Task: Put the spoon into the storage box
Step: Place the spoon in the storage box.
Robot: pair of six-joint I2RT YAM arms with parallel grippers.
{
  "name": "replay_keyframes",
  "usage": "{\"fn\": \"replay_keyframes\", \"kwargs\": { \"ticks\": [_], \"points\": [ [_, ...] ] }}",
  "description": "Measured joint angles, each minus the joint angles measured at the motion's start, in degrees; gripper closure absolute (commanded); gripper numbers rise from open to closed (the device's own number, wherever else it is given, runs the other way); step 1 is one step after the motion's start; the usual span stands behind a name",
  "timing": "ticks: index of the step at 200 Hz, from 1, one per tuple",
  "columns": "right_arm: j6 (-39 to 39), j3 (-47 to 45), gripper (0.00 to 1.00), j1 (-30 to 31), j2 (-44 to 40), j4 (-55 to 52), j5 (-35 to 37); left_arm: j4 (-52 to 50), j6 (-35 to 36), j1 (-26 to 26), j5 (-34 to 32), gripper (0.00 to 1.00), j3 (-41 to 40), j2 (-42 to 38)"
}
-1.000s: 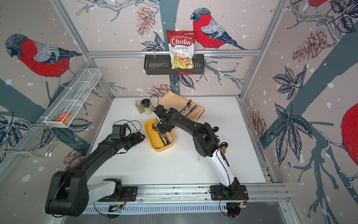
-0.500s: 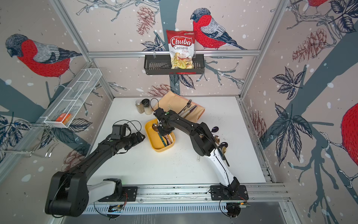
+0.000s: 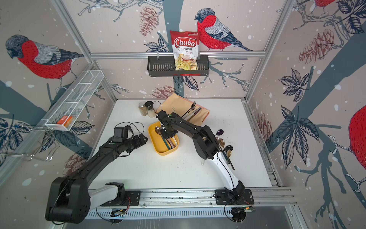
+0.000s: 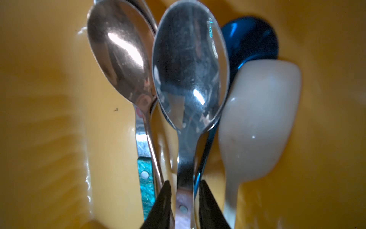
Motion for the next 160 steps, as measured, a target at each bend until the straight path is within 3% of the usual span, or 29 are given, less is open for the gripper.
{"fn": "replay_keyframes", "kwargs": {
  "ticks": [42, 77, 117, 160],
  "points": [
    [0.0, 1.9, 0.65, 0.3, -0.8, -0.9, 1.7, -1.4, 1.5, -0.2, -0.1, 0.12, 1.6, -0.2],
    [1.0, -0.8, 0.66, -0.4, -7.5, -1.8, 4.1, -2.4, 3.2, -2.7, -1.5, 0.12, 4.3, -0.3],
    [2.6, -12.5, 0.67, -4.1, -18.6, -1.1, 7.1, -3.2, 5.5, -7.8, -4.3, 0.12, 8.6, 0.3],
    [4.3, -31.7, 0.67, -10.2, -31.0, 1.5, 9.2, -4.2, 6.5, -10.2, -5.6, 0.12, 10.4, 2.2]
  ]
}}
